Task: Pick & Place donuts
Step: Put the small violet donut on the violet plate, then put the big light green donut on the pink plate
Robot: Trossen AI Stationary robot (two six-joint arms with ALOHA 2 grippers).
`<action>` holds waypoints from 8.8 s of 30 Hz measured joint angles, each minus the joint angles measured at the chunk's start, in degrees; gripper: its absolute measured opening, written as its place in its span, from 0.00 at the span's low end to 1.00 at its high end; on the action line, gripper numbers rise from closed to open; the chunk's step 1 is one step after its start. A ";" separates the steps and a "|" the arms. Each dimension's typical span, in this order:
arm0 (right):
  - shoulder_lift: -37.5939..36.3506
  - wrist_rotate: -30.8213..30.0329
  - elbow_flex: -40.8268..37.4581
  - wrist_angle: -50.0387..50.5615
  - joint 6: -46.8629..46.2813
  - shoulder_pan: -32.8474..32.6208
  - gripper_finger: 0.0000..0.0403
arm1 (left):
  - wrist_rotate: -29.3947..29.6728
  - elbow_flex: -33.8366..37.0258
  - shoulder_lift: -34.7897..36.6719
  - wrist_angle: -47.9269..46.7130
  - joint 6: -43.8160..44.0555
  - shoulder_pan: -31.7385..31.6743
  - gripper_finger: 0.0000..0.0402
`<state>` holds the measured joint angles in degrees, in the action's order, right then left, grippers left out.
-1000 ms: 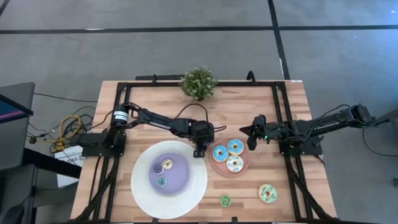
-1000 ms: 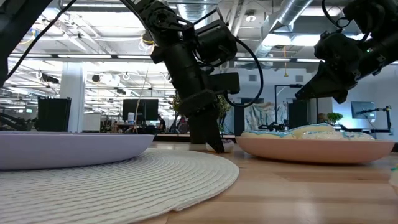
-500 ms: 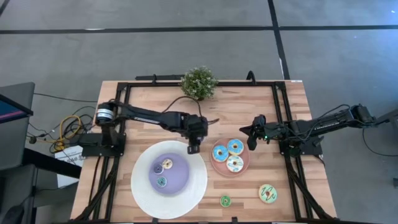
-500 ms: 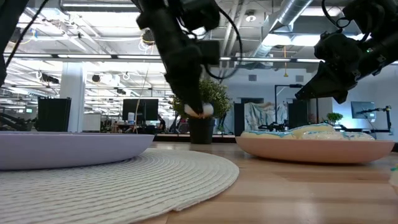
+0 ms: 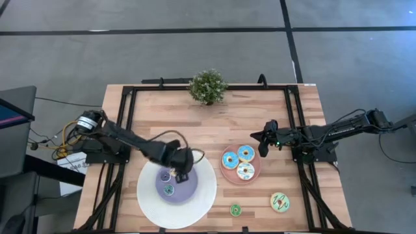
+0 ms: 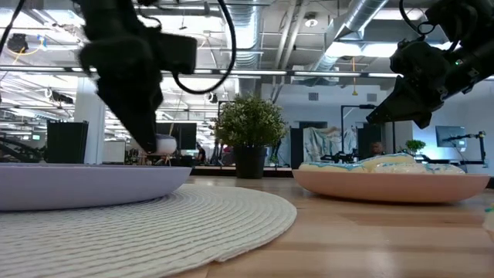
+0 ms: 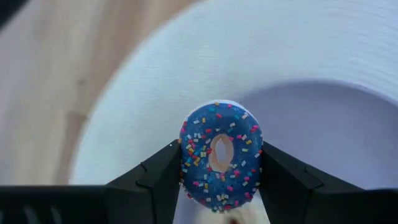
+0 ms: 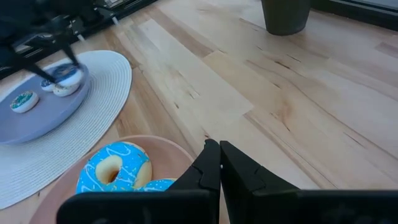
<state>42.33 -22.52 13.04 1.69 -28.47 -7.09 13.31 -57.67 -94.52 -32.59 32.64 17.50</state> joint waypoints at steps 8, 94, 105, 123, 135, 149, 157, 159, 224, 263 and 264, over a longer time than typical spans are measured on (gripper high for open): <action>0.00 0.00 0.00 -0.46 0.00 0.01 0.00 | 0.63 0.00 0.00 0.37 0.92 5.23 0.44; 0.02 -0.15 0.00 -1.37 -1.51 0.18 0.00 | 4.93 34.55 34.39 46.55 -35.84 -8.67 0.00; 3.74 -1.60 5.64 7.22 -12.08 -5.52 0.00 | 7.38 47.52 51.58 52.58 -36.55 -15.15 0.00; 29.92 2.89 33.11 48.37 -56.31 -28.70 0.00 | 2.40 51.58 51.02 53.00 -32.00 -15.24 0.00; 34.50 22.32 33.63 48.57 -79.75 -41.03 0.01 | 3.56 51.58 51.04 53.03 -33.00 -15.24 0.00; 38.05 25.84 35.43 48.55 -88.93 -49.68 0.38 | 6.96 51.56 51.04 53.08 -34.53 -15.24 0.00; 44.57 29.55 35.43 42.64 -86.24 -50.30 0.55 | 6.66 51.56 51.04 53.06 -34.07 -15.24 0.00; 45.79 30.72 35.42 42.77 -85.71 -50.28 0.57 | 6.64 51.56 51.04 53.06 -34.03 -15.24 0.00; 41.12 22.65 37.88 36.53 -30.99 -6.90 0.23 | 6.59 51.52 51.01 53.06 -34.96 -15.24 0.00; 42.40 25.59 37.86 36.77 -29.99 -5.01 0.25 | 6.55 51.52 51.01 53.06 -34.86 -15.22 0.00; 42.40 25.59 37.85 36.87 -29.99 -5.01 0.27 | 6.55 51.52 51.01 53.06 -34.84 -15.22 0.00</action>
<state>84.73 3.07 50.88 38.57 -58.46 -12.10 19.86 -6.15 -43.51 20.47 -2.20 2.28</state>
